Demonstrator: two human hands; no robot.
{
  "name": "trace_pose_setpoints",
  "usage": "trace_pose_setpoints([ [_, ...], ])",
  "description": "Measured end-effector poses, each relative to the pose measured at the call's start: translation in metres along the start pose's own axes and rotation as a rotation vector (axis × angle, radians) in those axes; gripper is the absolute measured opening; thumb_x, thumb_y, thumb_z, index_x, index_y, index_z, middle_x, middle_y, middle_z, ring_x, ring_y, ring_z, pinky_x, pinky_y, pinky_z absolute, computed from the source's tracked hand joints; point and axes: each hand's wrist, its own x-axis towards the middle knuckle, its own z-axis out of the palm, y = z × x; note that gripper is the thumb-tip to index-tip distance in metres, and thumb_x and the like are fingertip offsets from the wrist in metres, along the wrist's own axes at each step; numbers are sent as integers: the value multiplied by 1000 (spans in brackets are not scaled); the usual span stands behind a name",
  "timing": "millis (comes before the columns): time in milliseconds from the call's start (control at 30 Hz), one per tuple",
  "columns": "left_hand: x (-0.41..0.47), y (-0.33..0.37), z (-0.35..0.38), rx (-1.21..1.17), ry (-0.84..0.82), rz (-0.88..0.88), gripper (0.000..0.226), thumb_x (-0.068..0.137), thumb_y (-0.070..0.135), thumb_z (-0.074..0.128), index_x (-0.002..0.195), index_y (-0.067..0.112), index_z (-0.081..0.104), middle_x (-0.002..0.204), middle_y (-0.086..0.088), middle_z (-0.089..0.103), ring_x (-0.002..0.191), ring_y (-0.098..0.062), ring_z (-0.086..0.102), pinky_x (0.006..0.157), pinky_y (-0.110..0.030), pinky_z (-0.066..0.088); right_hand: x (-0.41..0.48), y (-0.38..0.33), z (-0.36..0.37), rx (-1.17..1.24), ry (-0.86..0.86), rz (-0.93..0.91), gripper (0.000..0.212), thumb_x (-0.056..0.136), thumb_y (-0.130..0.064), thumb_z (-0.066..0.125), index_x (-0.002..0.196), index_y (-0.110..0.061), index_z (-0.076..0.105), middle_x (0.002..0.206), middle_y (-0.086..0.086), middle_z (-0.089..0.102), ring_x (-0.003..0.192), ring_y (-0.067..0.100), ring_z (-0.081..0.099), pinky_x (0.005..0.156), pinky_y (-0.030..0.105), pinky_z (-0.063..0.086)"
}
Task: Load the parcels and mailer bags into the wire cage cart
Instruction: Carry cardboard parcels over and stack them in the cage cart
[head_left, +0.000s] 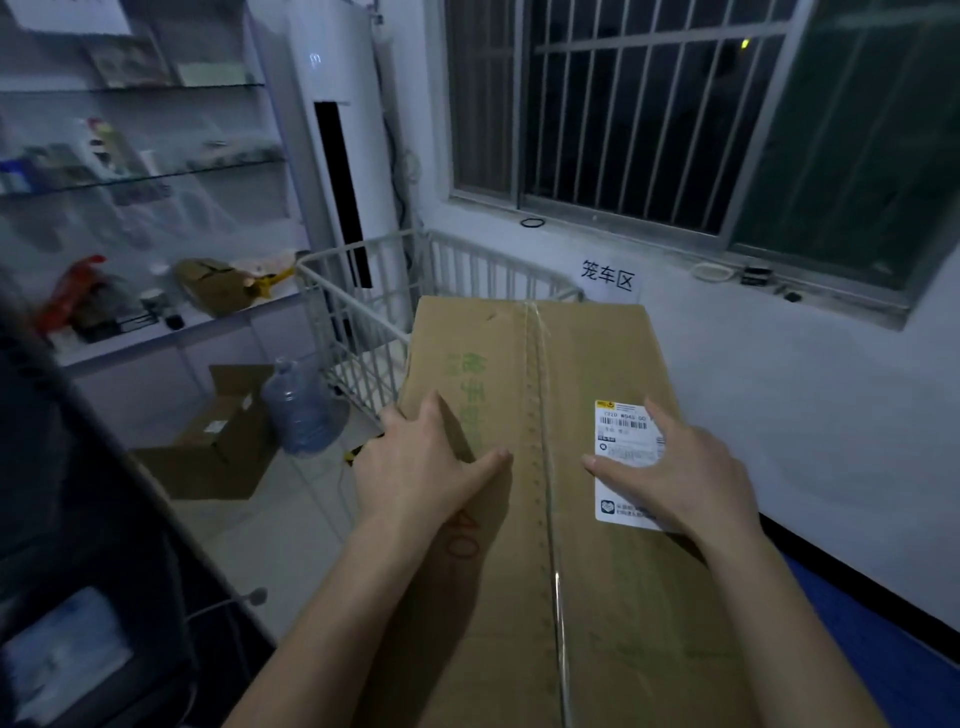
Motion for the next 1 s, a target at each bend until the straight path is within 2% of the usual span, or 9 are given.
trace_pose_setpoints([
  [133, 39, 44, 12, 18, 0, 44, 89, 71, 91, 46, 132, 27, 40, 124, -12, 49, 94, -34, 63, 64, -33, 43, 45, 28, -11, 21, 16, 30, 103, 69, -83, 61, 156, -39, 26, 136, 0, 55, 126, 23, 50, 91, 39, 44],
  [267, 66, 80, 23, 46, -28, 63, 90, 73, 90, 45, 137, 27, 38, 136, -14, 46, 97, -32, 64, 63, -32, 40, 80, 52, -19, 40, 12, 63, 102, 70, -83, 59, 156, -40, 25, 131, 3, 56, 122, 24, 53, 92, 39, 44],
  [400, 90, 108, 34, 41, -58, 93, 89, 74, 89, 45, 136, 26, 37, 130, -14, 47, 99, -34, 63, 68, -33, 42, 104, 70, -27, 52, 18, 106, 98, 72, -81, 60, 155, -41, 25, 131, 4, 56, 121, 25, 54, 92, 39, 44],
  [633, 141, 138, 58, 27, -58, 166, 89, 72, 91, 44, 134, 27, 38, 122, -11, 48, 94, -33, 62, 66, -34, 47, 151, 88, -25, 37, 53, 162, 93, 76, -77, 61, 154, -39, 29, 127, 3, 58, 118, 25, 55, 90, 37, 43],
  [833, 203, 158, 95, 20, -135, 238, 94, 67, 94, 47, 133, 27, 39, 121, -11, 48, 90, -32, 63, 64, -34, 49, 203, 101, -3, 35, 71, 259, 87, 76, -76, 59, 152, -42, 33, 119, 1, 61, 109, 23, 59, 82, 37, 47],
  [1000, 270, 165, 133, -33, -196, 297, 97, 63, 96, 46, 132, 28, 39, 126, -14, 48, 95, -33, 63, 72, -37, 51, 254, 96, 18, -11, 110, 360, 81, 76, -76, 55, 148, -44, 36, 110, -2, 62, 97, 18, 60, 69, 34, 46],
])
